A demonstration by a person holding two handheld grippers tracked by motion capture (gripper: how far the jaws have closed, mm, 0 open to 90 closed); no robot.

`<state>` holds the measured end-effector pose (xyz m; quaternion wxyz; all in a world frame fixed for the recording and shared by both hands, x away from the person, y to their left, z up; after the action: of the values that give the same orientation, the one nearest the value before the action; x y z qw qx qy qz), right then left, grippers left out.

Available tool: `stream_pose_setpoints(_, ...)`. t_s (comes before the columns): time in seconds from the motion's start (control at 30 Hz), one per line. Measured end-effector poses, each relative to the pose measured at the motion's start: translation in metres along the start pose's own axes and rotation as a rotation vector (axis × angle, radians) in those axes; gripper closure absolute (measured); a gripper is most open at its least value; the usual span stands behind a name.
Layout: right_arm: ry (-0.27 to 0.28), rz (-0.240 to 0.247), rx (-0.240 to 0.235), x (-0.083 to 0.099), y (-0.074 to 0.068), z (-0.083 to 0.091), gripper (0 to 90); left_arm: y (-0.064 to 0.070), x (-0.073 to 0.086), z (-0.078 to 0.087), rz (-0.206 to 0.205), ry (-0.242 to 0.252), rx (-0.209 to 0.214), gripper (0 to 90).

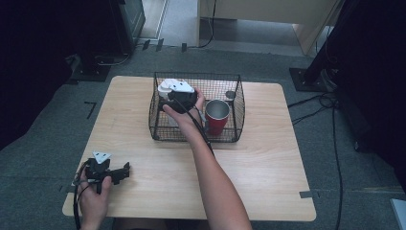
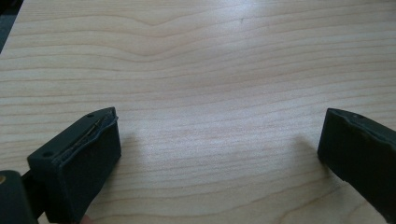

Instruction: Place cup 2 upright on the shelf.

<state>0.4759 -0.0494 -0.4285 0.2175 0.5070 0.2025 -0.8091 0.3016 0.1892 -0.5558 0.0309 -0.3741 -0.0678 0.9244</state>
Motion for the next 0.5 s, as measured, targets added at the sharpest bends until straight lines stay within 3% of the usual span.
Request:
stream_pose_setpoints(0.17,-0.042,-0.012,0.002,0.0058,0.0018,-0.0038,14.0,0.0000,0.0000,0.0000,-0.001,0.000,0.000,0.0)
stream_pose_setpoints(0.5,-0.072,-0.007,-0.013,0.0090,-0.0027,0.0040,13.9,0.0000,0.0000,0.0000,0.000,0.000,-0.001,0.0)
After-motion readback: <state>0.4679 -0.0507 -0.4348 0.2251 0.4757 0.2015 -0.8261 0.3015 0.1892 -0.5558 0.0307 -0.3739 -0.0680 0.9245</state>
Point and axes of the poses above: each handheld gripper's, and its own axes: z roughly backward along the jaws, x roughly out of its underside, y roughly to its right, the point moved 5 cm from there along -z, roughly forward along the jaws, and after that the axes turned 11 degrees about -x, right-handed, at the moved point
